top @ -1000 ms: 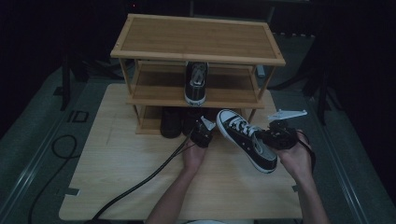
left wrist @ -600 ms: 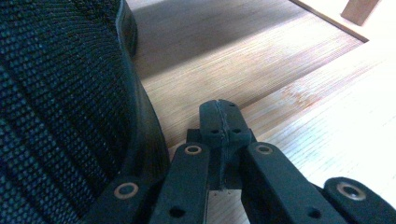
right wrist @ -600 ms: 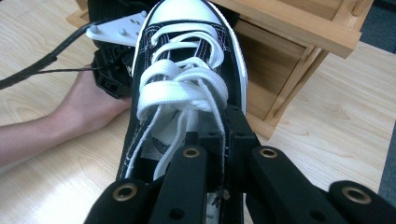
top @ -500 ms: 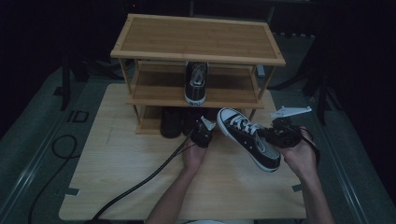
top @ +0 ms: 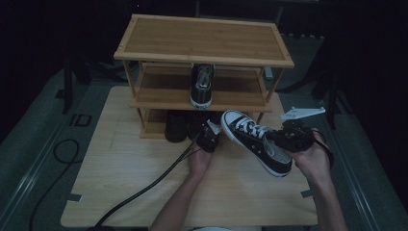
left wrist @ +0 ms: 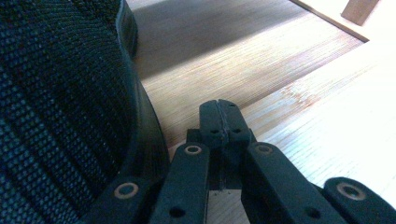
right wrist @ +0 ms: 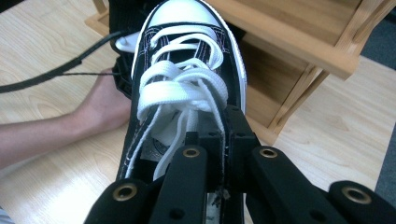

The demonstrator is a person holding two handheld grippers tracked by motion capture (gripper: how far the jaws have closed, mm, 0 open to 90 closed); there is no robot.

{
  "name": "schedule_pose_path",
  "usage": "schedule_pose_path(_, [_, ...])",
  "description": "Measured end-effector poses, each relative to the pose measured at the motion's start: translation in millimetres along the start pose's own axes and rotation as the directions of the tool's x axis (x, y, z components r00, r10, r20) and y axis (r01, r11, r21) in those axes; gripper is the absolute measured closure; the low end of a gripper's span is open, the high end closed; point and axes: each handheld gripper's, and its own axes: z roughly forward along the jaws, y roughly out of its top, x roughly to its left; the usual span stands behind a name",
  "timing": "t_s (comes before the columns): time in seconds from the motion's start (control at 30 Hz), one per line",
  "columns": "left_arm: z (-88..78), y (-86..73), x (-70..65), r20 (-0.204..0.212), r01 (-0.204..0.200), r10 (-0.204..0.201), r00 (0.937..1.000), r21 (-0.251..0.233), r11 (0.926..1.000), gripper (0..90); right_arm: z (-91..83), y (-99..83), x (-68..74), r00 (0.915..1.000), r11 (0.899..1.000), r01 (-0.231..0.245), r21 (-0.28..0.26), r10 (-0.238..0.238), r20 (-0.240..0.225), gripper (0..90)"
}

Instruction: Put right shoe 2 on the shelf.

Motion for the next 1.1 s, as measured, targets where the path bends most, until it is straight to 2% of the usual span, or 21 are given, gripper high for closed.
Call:
schedule_pose_path(0.17, [0.1, 0.0, 0.0, -0.005, 0.001, -0.001, 1.0000, -0.001, 1.0000, 90.0, -8.2, 9.2, 1.8, 0.9999, 1.000, 0.014, -0.022, -0.014, 0.001, 87.8])
schedule_pose_path(0.4, [0.0, 0.0, 0.2, -0.002, 0.001, -0.001, 1.0000, -0.001, 1.0000, 90.0, -7.3, 18.3, -0.1, 0.9998, 0.999, 0.015, -0.033, -0.014, 0.015, 87.8])
schedule_pose_path(0.93, [0.2, 0.0, -0.2, -0.006, 0.001, -0.001, 1.0000, -0.001, 1.0000, 90.0, 14.4, 45.9, -4.9, 0.9991, 0.999, 0.002, -0.034, -0.001, 0.043, 87.8])
schedule_pose_path(1.1, [0.3, 0.0, 0.0, 0.000, 0.001, -0.001, 1.0000, -0.001, 1.0000, 90.0, 23.7, 54.8, -7.9, 0.9985, 0.999, -0.022, -0.037, 0.023, 0.049, 87.8])
